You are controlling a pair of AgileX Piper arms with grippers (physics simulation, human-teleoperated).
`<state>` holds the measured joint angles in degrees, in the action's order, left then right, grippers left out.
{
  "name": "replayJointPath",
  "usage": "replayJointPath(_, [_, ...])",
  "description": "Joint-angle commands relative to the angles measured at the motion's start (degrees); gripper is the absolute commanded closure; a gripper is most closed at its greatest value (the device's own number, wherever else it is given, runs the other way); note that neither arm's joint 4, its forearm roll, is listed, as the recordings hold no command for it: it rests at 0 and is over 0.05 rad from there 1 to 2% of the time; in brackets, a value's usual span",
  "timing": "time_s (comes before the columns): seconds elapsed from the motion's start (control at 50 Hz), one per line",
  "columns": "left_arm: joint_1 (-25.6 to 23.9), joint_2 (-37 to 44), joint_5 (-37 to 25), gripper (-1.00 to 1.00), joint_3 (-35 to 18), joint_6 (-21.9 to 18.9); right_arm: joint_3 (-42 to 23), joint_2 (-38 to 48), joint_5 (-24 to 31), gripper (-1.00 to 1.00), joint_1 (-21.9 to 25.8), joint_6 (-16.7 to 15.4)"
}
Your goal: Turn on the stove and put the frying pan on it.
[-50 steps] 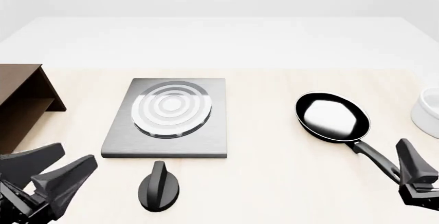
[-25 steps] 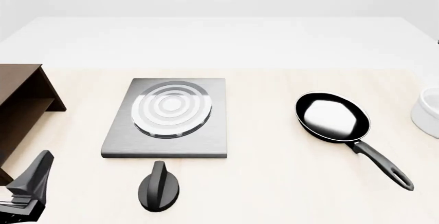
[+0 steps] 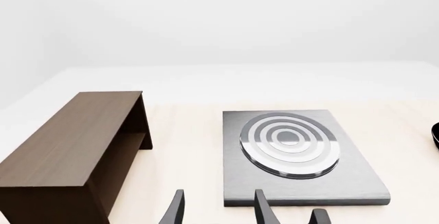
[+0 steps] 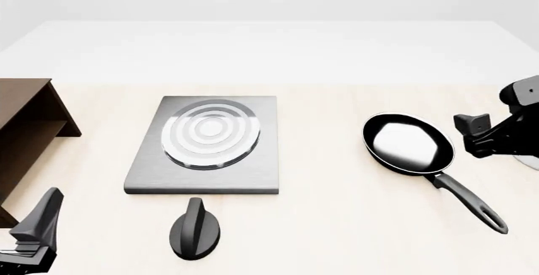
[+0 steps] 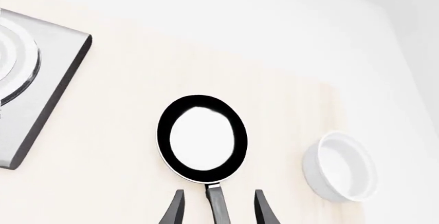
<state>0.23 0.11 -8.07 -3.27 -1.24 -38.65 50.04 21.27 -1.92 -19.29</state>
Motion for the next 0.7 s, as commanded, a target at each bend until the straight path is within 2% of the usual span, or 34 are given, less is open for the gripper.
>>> replayJointPath(0.02, [0.6, -0.1, -0.2, -1.00, 0.2, 0.1, 9.8, 6.2, -10.6, -1.00, -4.5, -1.5])
replayJointPath(0.16, [0.8, -0.1, -0.7, -1.00, 0.1, 0.8, 14.0, 10.7, -17.2, -1.00, -6.9, -2.5])
replayJointPath(0.2, [0.8, -0.1, -0.6, -1.00, 0.3, 0.8, 15.3, 12.3, -19.7, -1.00, -8.1, -4.5])
replayJointPath(0.28, [1.0, -0.1, -0.6, -1.00, 0.3, 1.2, 15.9, 15.5, -22.8, -1.00, -9.2, -4.4])
replayJointPath(0.32, [1.0, -0.1, -0.7, -1.00, 0.4, 1.3, 16.6, 17.3, -25.1, -1.00, -10.4, -5.8])
replayJointPath(0.38, [1.1, -0.1, -0.8, -1.00, 0.3, 1.5, 17.4, 20.5, -28.3, -1.00, -11.0, -5.4])
replayJointPath(0.58, [1.3, -0.1, -1.3, -1.00, 0.5, 2.3, 18.3, 26.4, -34.0, -1.00, -12.0, -6.1])
replayJointPath(0.7, [1.5, -0.1, -1.3, -1.00, 0.5, 2.5, 18.9, 27.3, -35.2, -1.00, -12.0, -6.0])
